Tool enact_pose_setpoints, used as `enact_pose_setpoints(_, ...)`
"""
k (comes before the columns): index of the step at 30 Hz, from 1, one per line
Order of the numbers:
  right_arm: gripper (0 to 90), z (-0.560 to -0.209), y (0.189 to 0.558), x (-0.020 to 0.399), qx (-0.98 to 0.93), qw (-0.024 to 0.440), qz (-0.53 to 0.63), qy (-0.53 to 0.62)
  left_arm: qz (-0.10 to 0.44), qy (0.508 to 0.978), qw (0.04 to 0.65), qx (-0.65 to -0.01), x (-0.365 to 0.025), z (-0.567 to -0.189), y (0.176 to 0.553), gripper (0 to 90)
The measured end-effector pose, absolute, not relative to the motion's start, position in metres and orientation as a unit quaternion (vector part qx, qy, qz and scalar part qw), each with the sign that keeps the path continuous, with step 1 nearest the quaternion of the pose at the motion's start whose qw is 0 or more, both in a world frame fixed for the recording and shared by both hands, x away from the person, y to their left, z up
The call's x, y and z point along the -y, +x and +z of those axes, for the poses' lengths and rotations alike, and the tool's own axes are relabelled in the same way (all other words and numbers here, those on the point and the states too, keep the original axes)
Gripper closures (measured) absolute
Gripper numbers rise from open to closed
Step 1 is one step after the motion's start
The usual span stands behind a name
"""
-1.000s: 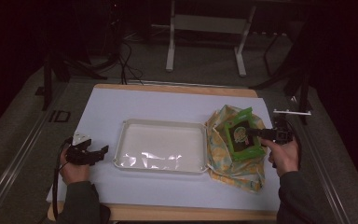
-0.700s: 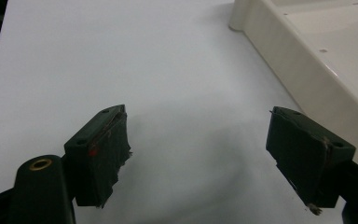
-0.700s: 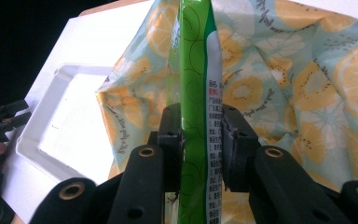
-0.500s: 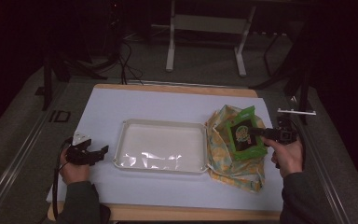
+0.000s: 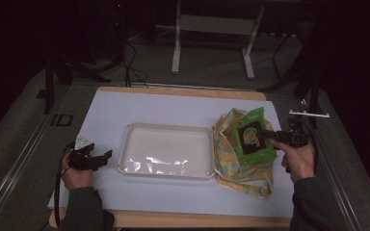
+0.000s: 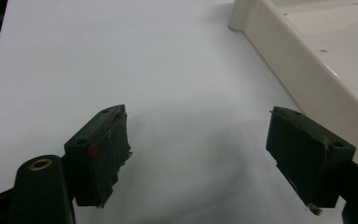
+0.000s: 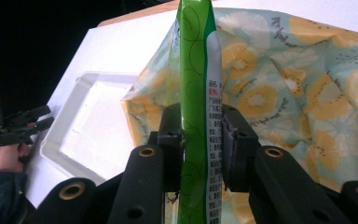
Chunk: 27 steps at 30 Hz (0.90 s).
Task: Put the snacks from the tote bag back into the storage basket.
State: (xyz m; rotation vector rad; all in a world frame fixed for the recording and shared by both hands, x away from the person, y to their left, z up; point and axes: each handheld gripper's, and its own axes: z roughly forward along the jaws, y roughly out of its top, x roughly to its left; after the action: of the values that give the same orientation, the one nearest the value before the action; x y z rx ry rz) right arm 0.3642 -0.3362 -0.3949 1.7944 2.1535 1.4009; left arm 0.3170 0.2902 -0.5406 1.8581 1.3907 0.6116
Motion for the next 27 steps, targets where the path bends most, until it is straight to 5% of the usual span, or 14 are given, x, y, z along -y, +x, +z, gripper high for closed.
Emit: enact_pose_setpoints(27, 72.7, -0.379, 0.361, 0.327, -0.681, -0.014, 0.475, 0.557, 0.239, 0.721, 0.363, -0.54, -0.29, -0.54, 0.317, 21.4)
